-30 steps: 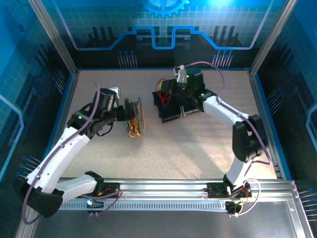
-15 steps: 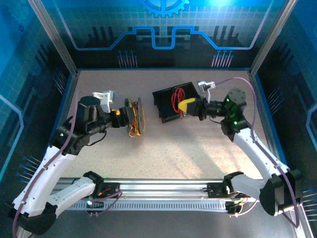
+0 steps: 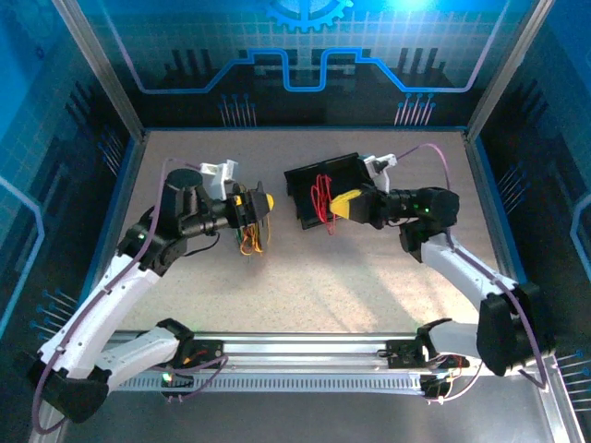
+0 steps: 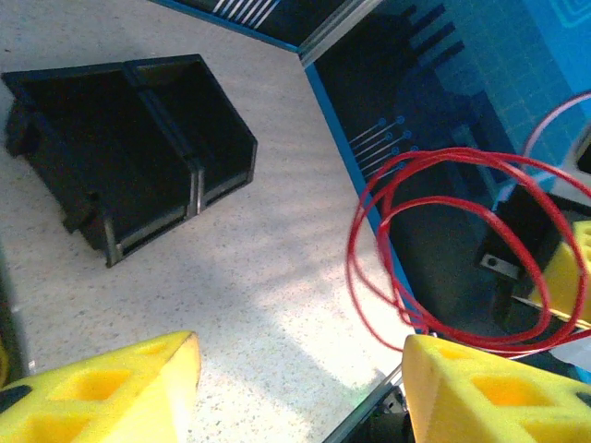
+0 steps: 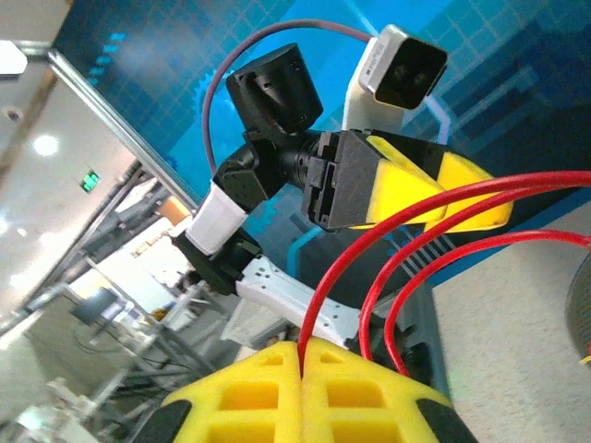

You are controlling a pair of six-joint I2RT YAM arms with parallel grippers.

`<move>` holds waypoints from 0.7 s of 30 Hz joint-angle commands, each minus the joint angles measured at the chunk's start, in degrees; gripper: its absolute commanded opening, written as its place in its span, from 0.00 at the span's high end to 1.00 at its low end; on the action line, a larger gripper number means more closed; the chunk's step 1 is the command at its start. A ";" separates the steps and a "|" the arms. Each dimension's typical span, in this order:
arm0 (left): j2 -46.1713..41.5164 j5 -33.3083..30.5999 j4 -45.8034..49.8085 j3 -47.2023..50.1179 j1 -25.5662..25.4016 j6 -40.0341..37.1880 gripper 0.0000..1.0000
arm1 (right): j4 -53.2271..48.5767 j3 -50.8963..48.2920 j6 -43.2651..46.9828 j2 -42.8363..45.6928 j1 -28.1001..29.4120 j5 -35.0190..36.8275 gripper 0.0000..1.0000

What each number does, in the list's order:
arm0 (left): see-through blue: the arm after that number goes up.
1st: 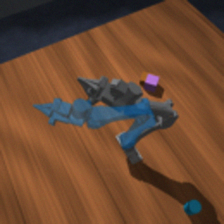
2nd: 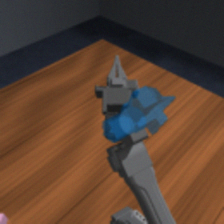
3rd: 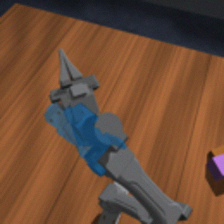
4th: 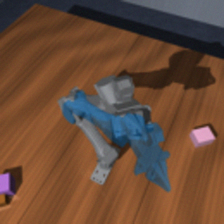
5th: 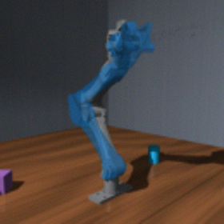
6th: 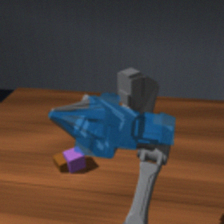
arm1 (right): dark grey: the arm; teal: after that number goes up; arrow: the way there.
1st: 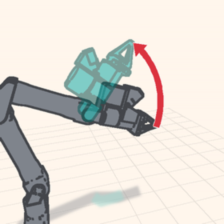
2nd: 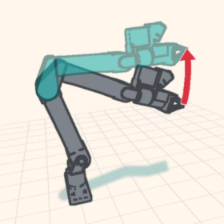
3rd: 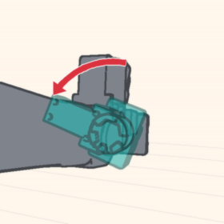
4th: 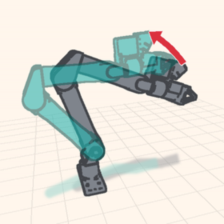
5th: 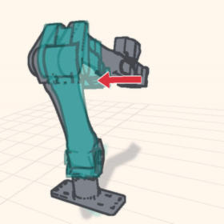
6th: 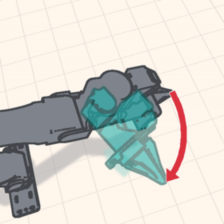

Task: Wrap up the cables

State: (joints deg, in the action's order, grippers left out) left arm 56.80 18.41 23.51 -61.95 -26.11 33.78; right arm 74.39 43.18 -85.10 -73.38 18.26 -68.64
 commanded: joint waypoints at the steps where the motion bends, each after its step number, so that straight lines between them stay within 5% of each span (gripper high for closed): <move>1: 1.91 -0.30 -5.98 1.18 -2.04 0.12 0.42 | 7.13 2.46 -9.11 -2.25 1.07 3.01 1.00; 15: 0.04 -7.05 -17.20 7.10 -9.91 0.51 0.62 | 7.08 3.22 -14.62 -8.58 2.24 7.91 1.00; 21: -2.09 -14.13 -8.09 1.31 -12.37 -1.26 0.53 | 0.27 2.20 -6.61 -8.85 2.78 7.84 1.00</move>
State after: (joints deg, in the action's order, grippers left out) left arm 55.70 9.58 11.94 -56.58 -37.54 34.13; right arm 76.95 44.73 -97.27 -82.37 19.99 -61.80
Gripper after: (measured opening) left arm 0.458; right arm 0.064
